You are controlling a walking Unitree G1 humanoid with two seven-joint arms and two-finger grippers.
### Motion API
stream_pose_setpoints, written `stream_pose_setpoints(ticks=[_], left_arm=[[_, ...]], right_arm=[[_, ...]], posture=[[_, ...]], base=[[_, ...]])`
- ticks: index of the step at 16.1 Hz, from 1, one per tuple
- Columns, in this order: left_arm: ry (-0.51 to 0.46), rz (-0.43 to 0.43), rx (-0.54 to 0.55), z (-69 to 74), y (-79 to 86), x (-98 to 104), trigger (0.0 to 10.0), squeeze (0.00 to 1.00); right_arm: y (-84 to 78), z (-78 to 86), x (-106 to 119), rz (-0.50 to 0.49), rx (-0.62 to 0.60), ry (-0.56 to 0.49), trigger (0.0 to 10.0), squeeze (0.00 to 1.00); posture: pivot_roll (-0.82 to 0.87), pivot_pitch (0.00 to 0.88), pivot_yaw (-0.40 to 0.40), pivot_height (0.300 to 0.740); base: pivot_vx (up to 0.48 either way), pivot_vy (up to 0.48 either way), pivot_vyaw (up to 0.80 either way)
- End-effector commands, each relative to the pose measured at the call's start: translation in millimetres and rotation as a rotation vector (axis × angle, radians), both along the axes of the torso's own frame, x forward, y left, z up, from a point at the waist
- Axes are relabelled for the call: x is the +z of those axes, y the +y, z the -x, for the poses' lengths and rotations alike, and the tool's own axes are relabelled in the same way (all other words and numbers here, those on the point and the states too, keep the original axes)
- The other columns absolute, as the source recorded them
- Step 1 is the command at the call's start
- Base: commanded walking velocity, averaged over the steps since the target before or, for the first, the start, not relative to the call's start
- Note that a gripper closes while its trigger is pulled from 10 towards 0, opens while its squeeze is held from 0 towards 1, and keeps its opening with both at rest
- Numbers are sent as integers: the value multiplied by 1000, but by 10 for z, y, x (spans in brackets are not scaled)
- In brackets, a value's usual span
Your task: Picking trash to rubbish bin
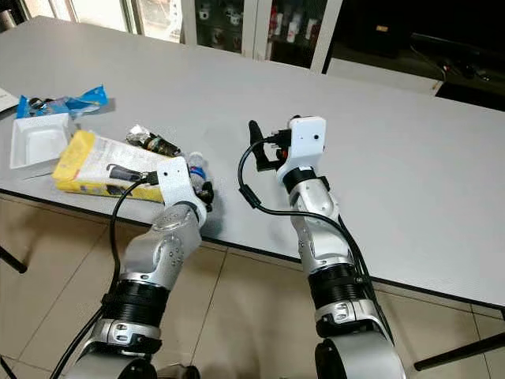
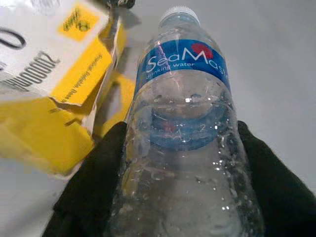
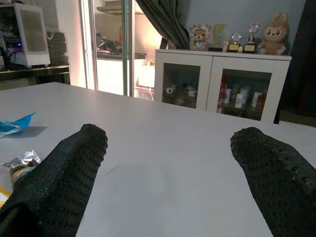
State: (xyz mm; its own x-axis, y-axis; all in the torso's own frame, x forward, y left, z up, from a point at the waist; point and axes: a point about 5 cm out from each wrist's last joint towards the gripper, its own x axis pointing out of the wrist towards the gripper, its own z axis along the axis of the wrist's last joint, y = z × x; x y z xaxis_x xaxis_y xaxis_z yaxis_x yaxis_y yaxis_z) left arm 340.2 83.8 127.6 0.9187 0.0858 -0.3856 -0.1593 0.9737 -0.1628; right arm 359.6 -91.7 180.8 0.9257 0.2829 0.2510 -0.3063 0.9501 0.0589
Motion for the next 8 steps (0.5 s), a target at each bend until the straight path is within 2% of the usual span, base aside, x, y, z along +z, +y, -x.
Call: stream_pose_setpoints(ticks=[1,2,3,5,8], left_arm=[[-40,17,-79,12,-284,97,0,0],[-56,-5,-90,10,-290,114,7765,0],[-77,-28,-109,5,-304,137,10000,0],[-154,-84,-153,-8,-340,218,10000,0],[-385,-290,-202,-53,-294,442,10000,0]], right_arm=[[-31,-6,9,0,-8,1,10000,0],[-32,-6,8,0,-8,2,10000,0],[-32,-6,7,-1,-8,2,10000,0],[-32,-7,8,-1,-10,1,10000,0],[-49,-8,25,-13,-29,-9,10000,0]], posture=[[-27,40,-103,740],[-27,40,-103,740],[-28,39,-103,740],[-28,37,-102,740],[-29,36,-102,740]], base=[[0,0,0],[0,0,0],[0,0,0],[0,0,0],[0,0,0]])
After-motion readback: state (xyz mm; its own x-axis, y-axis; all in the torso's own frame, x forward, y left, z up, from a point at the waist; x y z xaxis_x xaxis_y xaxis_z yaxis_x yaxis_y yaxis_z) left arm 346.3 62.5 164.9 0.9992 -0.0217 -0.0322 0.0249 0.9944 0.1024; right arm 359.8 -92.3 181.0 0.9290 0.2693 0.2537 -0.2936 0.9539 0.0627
